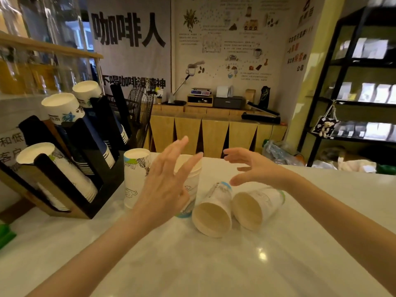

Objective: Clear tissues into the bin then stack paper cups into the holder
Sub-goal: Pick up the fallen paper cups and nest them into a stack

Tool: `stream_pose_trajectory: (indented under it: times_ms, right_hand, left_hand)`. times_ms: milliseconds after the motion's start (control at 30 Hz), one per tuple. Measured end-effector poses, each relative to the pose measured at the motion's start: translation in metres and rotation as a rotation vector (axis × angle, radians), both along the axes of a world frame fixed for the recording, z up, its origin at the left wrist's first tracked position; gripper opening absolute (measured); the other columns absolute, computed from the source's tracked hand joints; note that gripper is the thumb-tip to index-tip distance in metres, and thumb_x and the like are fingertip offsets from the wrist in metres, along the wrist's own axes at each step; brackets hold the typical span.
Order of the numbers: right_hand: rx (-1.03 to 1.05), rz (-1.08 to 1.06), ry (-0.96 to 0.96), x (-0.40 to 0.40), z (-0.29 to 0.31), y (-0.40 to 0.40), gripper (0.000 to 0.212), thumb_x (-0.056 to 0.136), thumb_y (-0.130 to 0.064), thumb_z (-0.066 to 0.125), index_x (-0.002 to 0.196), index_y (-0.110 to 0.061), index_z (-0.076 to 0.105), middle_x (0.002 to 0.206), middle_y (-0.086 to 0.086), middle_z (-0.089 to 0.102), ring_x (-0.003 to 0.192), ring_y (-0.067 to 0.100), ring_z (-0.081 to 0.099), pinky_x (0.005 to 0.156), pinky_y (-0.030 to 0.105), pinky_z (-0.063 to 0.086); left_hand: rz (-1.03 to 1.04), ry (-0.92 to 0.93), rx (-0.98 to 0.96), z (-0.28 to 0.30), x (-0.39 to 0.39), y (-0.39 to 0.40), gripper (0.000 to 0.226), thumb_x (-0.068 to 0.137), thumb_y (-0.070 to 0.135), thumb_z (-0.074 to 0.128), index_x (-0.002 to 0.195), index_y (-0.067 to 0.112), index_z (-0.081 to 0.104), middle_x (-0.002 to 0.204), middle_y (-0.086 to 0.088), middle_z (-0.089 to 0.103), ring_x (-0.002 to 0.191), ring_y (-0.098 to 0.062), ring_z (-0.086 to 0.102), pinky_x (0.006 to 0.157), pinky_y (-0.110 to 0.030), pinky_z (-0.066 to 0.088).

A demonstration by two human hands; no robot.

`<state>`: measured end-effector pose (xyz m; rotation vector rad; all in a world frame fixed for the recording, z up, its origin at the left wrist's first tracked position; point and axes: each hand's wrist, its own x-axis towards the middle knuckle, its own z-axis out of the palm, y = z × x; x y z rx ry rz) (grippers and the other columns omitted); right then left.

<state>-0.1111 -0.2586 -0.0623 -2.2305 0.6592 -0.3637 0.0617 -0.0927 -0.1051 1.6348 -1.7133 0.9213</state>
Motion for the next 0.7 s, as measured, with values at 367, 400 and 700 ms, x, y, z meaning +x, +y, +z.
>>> stream_pose_trajectory:
  times_ms: [367,400,700]
  right_hand:
    - [-0.53,0.004,0.508,-0.046,-0.038,-0.014,0.099,0.064,-0.022,0.081,0.143,-0.029,0.021,0.151,-0.006,0.028,0.139,0.016,0.023,0.115,0.036,0.02]
    - [-0.566,0.011,0.511,-0.045,-0.042,-0.014,0.099,0.065,-0.024,0.081,0.143,-0.028,0.022,0.151,-0.005,0.029,0.139,0.017,0.024,0.115,0.036,0.021]
    - [-0.682,-0.027,0.375,-0.041,-0.075,-0.02,0.086,0.057,-0.042,0.081,0.13,-0.031,0.037,0.134,-0.007,0.05,0.123,0.017,0.045,0.102,0.034,0.037]
  left_hand:
    - [-0.156,-0.414,0.517,-0.031,-0.027,-0.015,0.083,0.056,0.039,0.066,0.131,0.024,0.034,0.141,-0.008,0.044,0.131,-0.025,0.038,0.101,-0.036,0.043]
    - [-0.152,-0.378,0.534,-0.035,-0.029,-0.016,0.082,0.058,0.045,0.064,0.131,0.022,0.035,0.139,-0.009,0.046,0.129,-0.025,0.043,0.099,-0.036,0.046]
    - [-0.054,-0.12,0.426,-0.069,-0.034,-0.024,0.079,0.057,0.056,0.062,0.122,0.016,0.043,0.126,-0.01,0.057,0.119,-0.021,0.038,0.098,-0.03,0.027]
